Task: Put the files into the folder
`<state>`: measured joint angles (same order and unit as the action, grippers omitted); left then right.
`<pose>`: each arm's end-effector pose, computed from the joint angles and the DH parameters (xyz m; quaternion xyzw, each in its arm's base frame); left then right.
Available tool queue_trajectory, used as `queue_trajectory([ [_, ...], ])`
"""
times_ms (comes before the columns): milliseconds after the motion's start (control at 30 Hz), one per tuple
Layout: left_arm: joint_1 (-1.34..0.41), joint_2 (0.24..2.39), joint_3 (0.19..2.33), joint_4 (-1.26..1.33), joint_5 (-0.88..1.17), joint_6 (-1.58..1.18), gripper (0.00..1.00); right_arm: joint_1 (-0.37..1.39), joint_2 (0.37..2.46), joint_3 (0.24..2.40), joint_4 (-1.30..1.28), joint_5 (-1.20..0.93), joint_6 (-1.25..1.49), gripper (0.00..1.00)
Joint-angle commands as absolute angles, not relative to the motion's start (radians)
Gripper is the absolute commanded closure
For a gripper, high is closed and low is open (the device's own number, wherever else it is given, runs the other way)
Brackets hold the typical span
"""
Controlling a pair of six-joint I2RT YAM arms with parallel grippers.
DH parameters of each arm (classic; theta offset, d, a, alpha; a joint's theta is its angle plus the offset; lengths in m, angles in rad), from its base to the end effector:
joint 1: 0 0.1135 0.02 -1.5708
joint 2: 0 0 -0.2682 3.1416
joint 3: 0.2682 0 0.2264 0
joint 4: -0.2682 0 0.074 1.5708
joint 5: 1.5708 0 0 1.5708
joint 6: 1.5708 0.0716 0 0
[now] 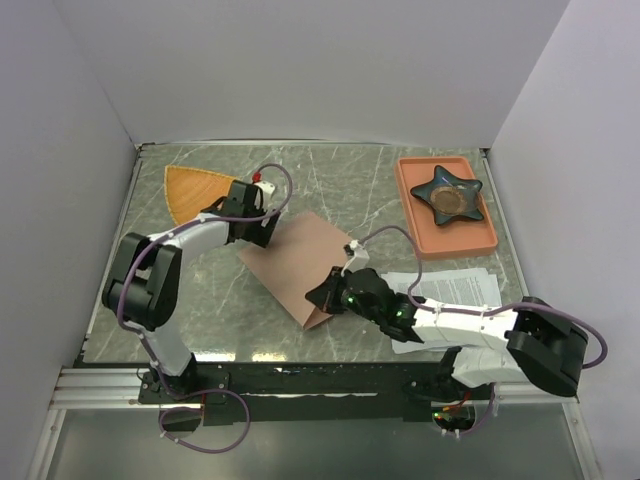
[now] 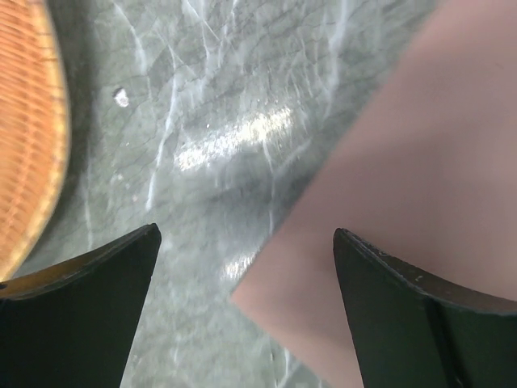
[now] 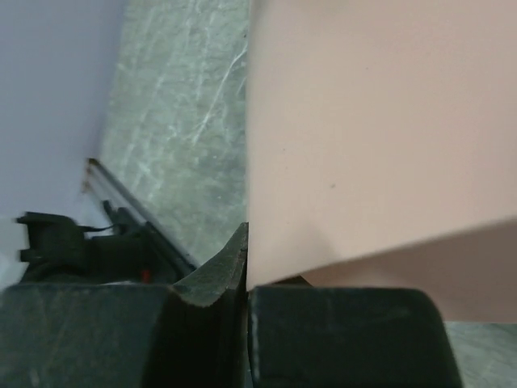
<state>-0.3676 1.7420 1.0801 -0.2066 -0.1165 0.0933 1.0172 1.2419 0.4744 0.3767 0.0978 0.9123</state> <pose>0.3469 -0.1247 0.1802 0.1946 0.9172 0.0072 0.3476 0.1460 0.2230 0.2036 -0.0163 0.8302 0.4336 0.3499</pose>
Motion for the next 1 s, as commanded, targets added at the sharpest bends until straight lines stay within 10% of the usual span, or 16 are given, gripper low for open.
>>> queue_trajectory([
  [0,-0.359,1.591,1.169,-0.366,-0.031,0.074,0.04,1.080,1.210,0.619,0.148,0.334,0.723,1.00],
  [300,-0.005,1.506,1.702,-0.759,0.314,0.026,0.04,1.323,1.340,0.926,-0.178,0.713,0.333,1.00],
  [800,0.219,1.390,1.540,-0.781,0.440,0.072,0.04,1.537,2.060,1.569,-0.547,0.884,0.169,0.99],
  [967,0.253,1.381,1.522,-0.770,0.453,0.084,0.04,1.540,2.147,1.707,-0.676,0.822,0.209,0.30],
])
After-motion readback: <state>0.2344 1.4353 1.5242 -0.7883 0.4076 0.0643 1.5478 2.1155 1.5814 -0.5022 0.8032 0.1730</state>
